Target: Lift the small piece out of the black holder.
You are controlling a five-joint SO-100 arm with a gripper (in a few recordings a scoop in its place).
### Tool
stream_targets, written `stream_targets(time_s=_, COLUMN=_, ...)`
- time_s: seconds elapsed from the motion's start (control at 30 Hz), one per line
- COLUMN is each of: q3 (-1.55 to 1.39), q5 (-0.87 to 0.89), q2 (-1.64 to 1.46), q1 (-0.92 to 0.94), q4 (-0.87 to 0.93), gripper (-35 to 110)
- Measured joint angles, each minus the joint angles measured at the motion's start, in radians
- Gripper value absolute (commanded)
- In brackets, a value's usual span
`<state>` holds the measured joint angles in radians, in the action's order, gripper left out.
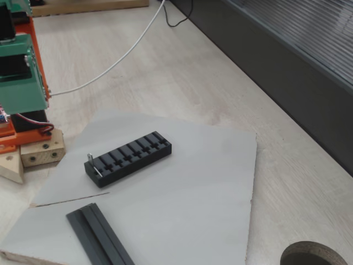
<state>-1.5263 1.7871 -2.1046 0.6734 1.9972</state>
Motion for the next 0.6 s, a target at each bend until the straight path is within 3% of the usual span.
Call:
stream_targets(time_s=0.5, q3=0.000, q5=0.000, q2=0.000, q1=0.000, q4=0.000, gripper=7)
stream_targets(time_s=0.6, q3=0.000, q5=0.002, q2=0.000, q1=-0.071, q4=0.000, gripper=7)
